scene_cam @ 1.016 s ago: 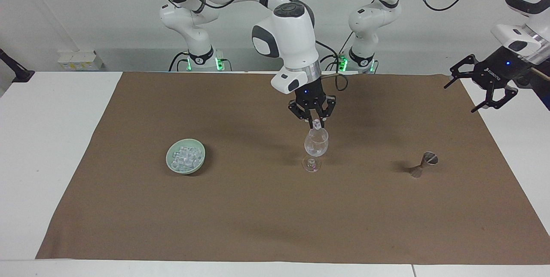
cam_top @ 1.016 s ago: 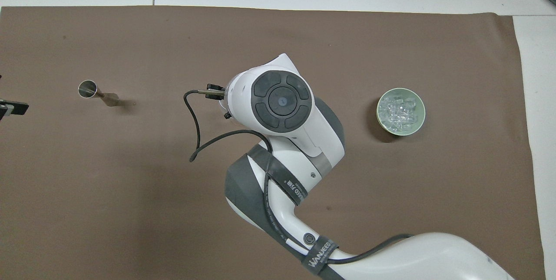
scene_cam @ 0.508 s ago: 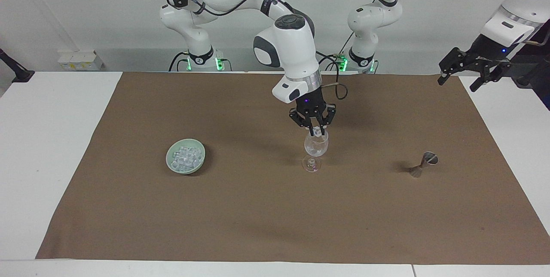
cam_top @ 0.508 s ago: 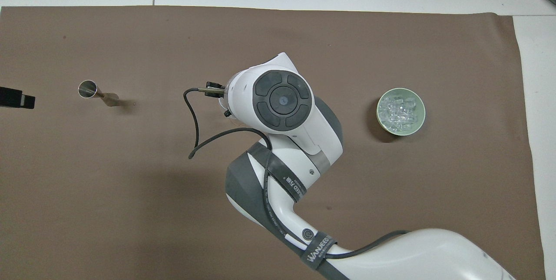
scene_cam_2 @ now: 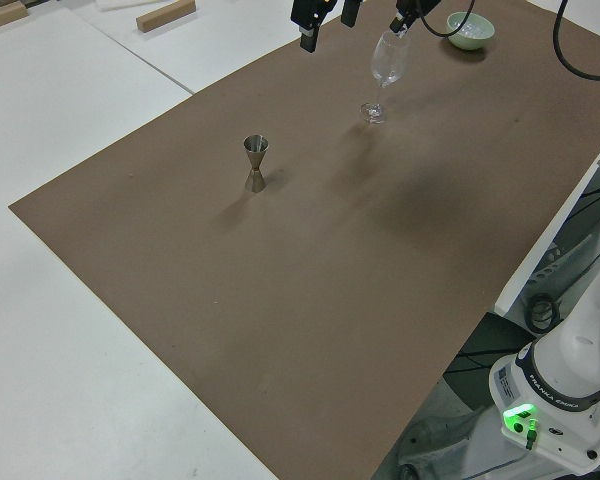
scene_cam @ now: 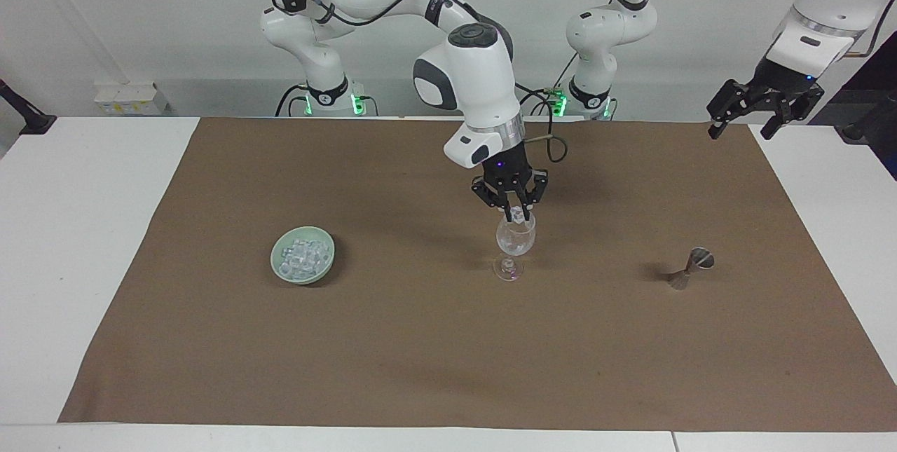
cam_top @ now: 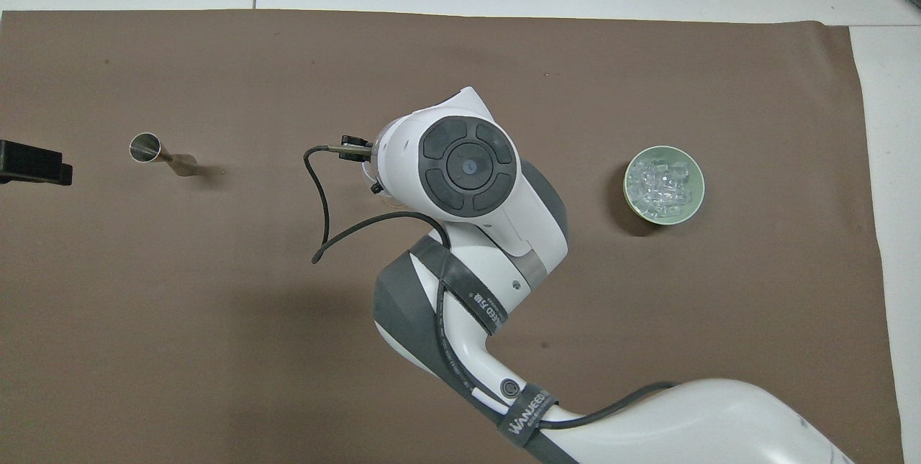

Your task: Pour wine and add ice with both arms

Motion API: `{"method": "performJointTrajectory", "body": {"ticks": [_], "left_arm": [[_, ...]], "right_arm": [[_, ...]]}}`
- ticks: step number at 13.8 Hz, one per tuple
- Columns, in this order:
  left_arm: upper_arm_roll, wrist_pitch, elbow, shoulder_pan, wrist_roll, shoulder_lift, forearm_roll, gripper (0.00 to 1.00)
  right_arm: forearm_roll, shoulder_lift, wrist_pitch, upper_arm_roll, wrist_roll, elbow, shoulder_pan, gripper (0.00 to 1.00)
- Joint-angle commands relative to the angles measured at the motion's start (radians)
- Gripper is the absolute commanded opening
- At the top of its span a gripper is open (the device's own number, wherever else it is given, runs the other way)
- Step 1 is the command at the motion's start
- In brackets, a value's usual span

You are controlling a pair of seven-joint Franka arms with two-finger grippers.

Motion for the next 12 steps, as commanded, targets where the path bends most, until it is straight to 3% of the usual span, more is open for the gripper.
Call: {"method": "performJointTrajectory", "body": {"ticks": [1,5,8,12], "left_arm": [[0.008,0.041,-0.031,-0.013,-0.041,-0.008,0.042,1.0],[0.007,0.027,-0.019,-0.011,-0.053,0.019,0.029,1.0],[0.007,0.023,-0.017,-0.011,-0.048,0.031,0.027,1.0],[0.007,0.027,-0.019,-0.014,-0.042,0.035,0.027,1.0]], "right_arm": [[-0.023,0.016,0.008,0.01,0.034,0.018,0.0,0.44],[-0.025,0.016,0.01,0.01,0.036,0.023,0.0,0.61],[-0.032,0.002,-0.004,0.008,0.034,0.023,-0.019,1.0],[-0.023,-0.11,-0.061,0.005,0.025,-0.028,-0.092,1.0]]}}
